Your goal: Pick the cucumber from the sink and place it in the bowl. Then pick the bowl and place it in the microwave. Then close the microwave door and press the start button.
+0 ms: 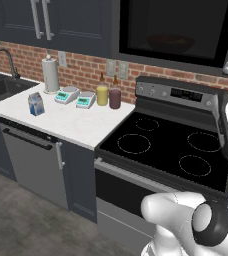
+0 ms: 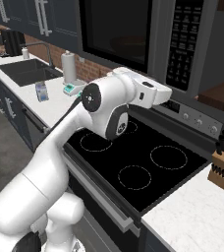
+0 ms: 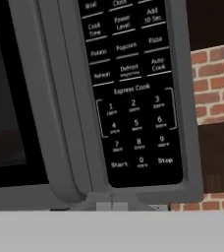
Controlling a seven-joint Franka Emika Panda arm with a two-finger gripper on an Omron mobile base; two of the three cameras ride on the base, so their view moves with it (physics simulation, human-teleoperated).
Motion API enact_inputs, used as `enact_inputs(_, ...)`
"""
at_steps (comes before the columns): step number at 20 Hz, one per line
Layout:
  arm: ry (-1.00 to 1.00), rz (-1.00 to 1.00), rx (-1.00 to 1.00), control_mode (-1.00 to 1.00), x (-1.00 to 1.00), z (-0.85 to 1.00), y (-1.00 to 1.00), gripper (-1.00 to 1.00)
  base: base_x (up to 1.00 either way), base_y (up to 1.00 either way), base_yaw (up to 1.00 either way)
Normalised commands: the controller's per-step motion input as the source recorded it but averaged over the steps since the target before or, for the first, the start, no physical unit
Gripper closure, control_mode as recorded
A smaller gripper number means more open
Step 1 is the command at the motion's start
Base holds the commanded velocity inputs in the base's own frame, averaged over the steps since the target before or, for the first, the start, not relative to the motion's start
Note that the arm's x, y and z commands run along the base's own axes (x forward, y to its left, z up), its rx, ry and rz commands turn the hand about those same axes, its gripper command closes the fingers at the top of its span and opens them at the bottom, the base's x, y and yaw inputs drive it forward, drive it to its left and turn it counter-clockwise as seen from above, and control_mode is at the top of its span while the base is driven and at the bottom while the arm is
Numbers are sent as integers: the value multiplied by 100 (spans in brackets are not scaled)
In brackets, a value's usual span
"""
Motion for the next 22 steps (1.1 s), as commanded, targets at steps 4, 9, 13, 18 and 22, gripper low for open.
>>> enact_inputs(4, -1, 4, 2, -100, 26, 0, -26, 100, 0, 0, 0)
enact_inputs(9, 0, 4, 3, -100, 17, 0, -33, 100, 0, 0, 0)
enact_inputs(13, 0, 2, 0, -100, 13, -5, -8, 100, 0, 0, 0)
enact_inputs(18, 0, 0, 0, -100, 12, -9, 0, 100, 0, 0, 0)
enact_inputs(22, 0, 0, 0, -100, 8, -1, 0, 100, 0, 0, 0)
